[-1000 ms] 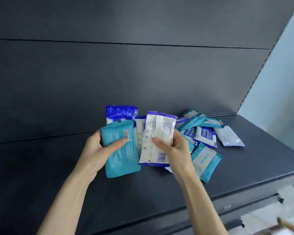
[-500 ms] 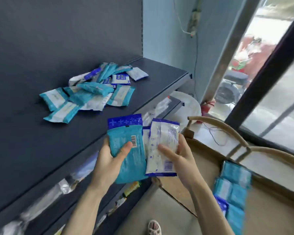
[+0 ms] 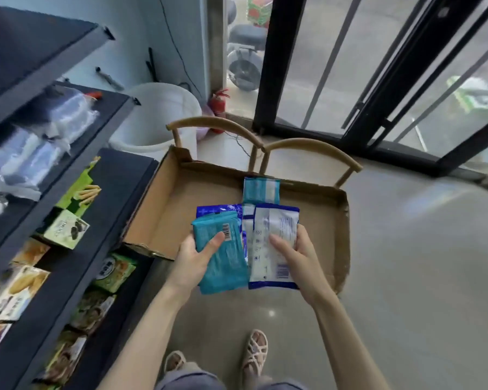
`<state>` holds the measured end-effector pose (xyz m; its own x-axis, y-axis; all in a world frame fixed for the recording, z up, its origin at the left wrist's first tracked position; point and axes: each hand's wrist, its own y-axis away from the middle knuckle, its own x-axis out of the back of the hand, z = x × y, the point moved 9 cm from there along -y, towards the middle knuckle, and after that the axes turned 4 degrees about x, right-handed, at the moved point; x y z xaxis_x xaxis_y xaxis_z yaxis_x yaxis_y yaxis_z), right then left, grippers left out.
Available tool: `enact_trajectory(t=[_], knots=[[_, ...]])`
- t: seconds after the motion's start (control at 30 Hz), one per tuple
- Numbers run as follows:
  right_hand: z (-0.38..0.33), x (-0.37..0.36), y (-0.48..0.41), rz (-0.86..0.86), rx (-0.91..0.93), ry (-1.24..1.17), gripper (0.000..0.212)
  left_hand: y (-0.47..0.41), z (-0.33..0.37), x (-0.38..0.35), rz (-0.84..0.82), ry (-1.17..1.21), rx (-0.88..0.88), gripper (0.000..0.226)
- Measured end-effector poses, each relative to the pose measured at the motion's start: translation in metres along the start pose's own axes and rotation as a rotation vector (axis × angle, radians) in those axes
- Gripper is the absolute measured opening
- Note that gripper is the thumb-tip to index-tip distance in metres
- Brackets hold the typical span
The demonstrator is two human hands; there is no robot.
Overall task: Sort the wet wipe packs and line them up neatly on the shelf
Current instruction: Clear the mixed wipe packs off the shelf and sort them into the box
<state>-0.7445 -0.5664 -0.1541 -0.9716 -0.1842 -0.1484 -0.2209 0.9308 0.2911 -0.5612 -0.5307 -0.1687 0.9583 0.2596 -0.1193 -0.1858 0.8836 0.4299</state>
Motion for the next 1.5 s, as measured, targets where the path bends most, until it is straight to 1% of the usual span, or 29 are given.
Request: enact_trajectory(t=[0.13,0.3,0.37,0.5,0.6,0.73,0.87,1.0,1.07,1.2,1.27,1.4,1.43,1.5], knots=[[0.025,0.059,-0.010,0.076,-0.072,-0.017,0.038,-0.026,-0.040,-0.052,-0.040,-0.003,0.107,0.026],[0.059,0.101,-0.042,0.156,-0.169,-0.013,0.036,-0.067,-0.070,-0.079,-0.054,-0.035,0.200,0.039],[0.073,0.109,-0.060,0.171,-0.209,-0.023,0.037,-0.087,-0.081,-0.082,-0.063,-0.032,0.238,0.040],[0.102,0.116,-0.105,0.198,-0.269,-0.029,0.038,-0.135,-0.101,-0.081,-0.062,-0.040,0.316,0.033],[0.124,0.116,-0.143,0.232,-0.317,-0.017,0.037,-0.176,-0.116,-0.076,-0.059,-0.046,0.376,0.033],[0.155,0.116,-0.197,0.294,-0.387,-0.026,0.035,-0.238,-0.135,-0.062,-0.013,-0.090,0.446,0.030],[0.180,0.118,-0.258,0.326,-0.382,0.001,0.034,-0.307,-0.154,-0.054,0.039,-0.119,0.477,0.029],[0.205,0.126,-0.316,0.352,-0.369,0.051,0.033,-0.367,-0.172,-0.055,0.019,-0.130,0.482,0.033],[0.216,0.131,-0.342,0.364,-0.359,0.057,0.032,-0.395,-0.178,-0.059,0.012,-0.142,0.460,0.035],[0.238,0.149,-0.394,0.377,-0.313,0.096,0.030,-0.454,-0.196,-0.073,-0.003,-0.185,0.405,0.031],[0.247,0.159,-0.415,0.380,-0.288,0.142,0.032,-0.476,-0.202,-0.080,0.002,-0.190,0.376,0.033],[0.265,0.174,-0.447,0.388,-0.257,0.341,0.027,-0.506,-0.215,-0.091,0.020,-0.261,0.292,0.036],[0.268,0.177,-0.452,0.396,-0.249,0.418,0.029,-0.510,-0.220,-0.092,0.024,-0.299,0.273,0.040],[0.274,0.180,-0.457,0.395,-0.238,0.546,0.040,-0.515,-0.227,-0.089,0.060,-0.468,0.225,0.049]])
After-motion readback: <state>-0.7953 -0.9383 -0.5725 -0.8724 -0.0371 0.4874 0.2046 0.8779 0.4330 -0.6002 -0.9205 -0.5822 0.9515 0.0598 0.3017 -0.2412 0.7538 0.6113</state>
